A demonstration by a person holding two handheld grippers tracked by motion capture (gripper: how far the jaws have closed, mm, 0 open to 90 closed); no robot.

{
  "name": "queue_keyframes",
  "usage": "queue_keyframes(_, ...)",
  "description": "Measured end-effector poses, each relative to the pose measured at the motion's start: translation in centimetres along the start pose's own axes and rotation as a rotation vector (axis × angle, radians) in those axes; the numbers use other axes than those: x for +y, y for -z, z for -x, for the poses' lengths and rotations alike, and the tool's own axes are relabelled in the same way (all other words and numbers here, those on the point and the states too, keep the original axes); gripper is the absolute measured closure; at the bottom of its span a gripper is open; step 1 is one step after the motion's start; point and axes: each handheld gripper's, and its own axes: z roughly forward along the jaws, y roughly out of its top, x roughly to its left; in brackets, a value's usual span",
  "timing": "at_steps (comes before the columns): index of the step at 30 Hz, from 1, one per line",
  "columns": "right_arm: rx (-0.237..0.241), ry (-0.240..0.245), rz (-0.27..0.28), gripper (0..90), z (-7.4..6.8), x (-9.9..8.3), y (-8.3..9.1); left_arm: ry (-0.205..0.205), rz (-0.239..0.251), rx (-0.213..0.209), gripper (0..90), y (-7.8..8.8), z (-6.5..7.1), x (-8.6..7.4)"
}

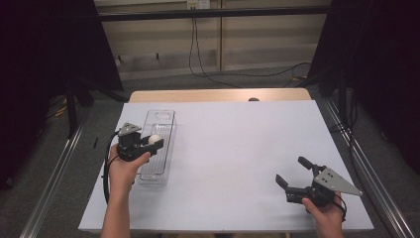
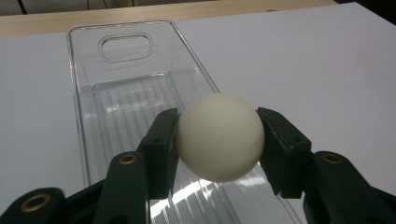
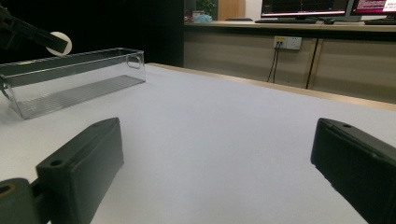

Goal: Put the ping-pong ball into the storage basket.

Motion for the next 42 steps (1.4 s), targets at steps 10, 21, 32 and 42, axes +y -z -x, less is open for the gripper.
queue_keyframes(10, 0.007, 0.009, -0.004, 1.7, 0.03, -0.03, 0.01, 0.001, -0.009, 0.014, 50.9, -0.38, -0.23, -0.28)
queue_keyframes(21, 0.012, 0.009, -0.003, 1.8, 0.02, -0.03, 0.03, -0.011, -0.018, 0.033, 50.7, -0.55, -0.36, -0.44)
queue_keyframes(32, 0.008, 0.009, -0.004, 1.8, 0.03, -0.03, 0.03, -0.007, -0.025, 0.049, 50.0, -0.85, -0.53, -0.69)
queue_keyframes(42, 0.015, 0.011, -0.004, 1.8, 0.04, -0.01, 0.04, -0.008, -0.027, 0.054, 50.7, -0.90, -0.54, -0.73)
